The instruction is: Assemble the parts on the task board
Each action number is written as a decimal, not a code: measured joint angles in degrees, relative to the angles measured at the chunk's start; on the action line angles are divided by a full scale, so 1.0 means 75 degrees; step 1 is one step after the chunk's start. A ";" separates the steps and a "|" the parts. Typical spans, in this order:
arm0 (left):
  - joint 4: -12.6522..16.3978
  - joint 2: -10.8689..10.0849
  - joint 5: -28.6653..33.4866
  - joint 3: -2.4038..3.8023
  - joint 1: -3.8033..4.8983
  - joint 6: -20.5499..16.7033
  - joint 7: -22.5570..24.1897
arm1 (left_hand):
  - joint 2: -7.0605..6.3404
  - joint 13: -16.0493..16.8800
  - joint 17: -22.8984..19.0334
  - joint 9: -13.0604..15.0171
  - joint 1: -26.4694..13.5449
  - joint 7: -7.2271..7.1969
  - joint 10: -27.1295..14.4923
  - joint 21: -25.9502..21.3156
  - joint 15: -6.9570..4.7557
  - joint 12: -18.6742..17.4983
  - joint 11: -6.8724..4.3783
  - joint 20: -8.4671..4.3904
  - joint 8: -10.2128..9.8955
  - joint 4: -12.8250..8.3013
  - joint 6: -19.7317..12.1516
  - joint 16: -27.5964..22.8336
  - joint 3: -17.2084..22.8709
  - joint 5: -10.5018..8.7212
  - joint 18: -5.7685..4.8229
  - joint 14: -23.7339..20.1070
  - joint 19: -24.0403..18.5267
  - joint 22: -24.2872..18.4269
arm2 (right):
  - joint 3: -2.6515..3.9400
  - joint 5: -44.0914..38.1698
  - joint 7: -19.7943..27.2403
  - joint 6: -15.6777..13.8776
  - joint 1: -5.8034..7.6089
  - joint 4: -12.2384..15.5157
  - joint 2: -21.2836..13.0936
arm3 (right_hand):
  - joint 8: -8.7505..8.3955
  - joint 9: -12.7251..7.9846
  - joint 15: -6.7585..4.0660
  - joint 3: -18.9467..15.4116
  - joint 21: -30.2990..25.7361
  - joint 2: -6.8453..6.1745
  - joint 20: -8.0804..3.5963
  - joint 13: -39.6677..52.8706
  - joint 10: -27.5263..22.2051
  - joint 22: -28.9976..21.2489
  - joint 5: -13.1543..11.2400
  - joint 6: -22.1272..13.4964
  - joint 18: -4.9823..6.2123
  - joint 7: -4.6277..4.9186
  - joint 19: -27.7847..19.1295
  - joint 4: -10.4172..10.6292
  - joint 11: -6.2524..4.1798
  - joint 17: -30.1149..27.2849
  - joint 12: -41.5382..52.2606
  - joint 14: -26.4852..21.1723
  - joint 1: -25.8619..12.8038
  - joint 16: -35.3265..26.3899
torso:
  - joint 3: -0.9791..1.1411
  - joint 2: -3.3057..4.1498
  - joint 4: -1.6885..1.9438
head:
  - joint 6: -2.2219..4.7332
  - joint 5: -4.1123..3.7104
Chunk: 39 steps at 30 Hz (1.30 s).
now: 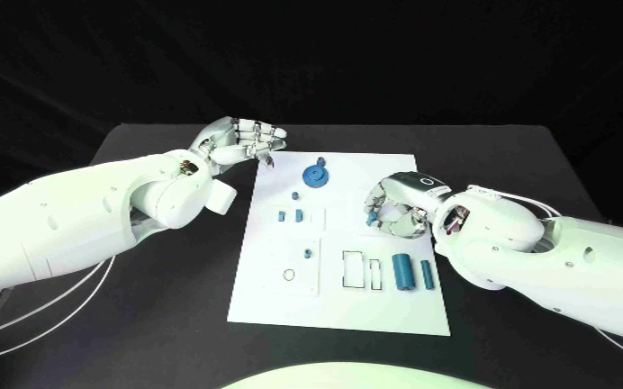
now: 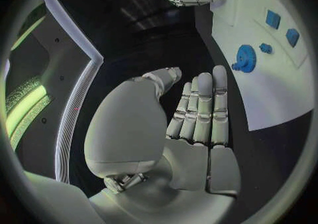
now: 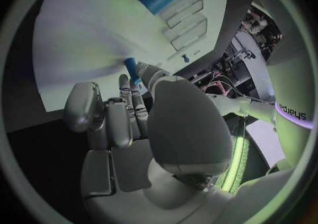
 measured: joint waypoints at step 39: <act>-0.0058 0.0071 0.0000 0.0000 0.0000 0.0069 -0.0029 | 0.0059 0.0001 -0.0010 0.0000 0.0059 0.0000 0.0000 -0.0029 0.0000 0.0036 0.0000 0.0000 0.0000 0.0000 0.0000 0.0000 0.0000 0.0000 0.0000 0.0000 0.0000 0.0002 | 0.0095 0.0412 -0.0083 -0.0857 0.0083 0.0614 -0.0236 | 0.0652 0.0709 -0.0369 0.1186 0.1143 0.0104 -0.0237 0.0144 0.1031 -0.0001 0.0044 0.0660 -0.0238 -0.0264 0.0180 -0.0306 0.0127 0.0411 0.0151 0.0012 0.0038 0.0235 | 0.0001 -0.0021 -0.0007 | 0.0037 -0.0075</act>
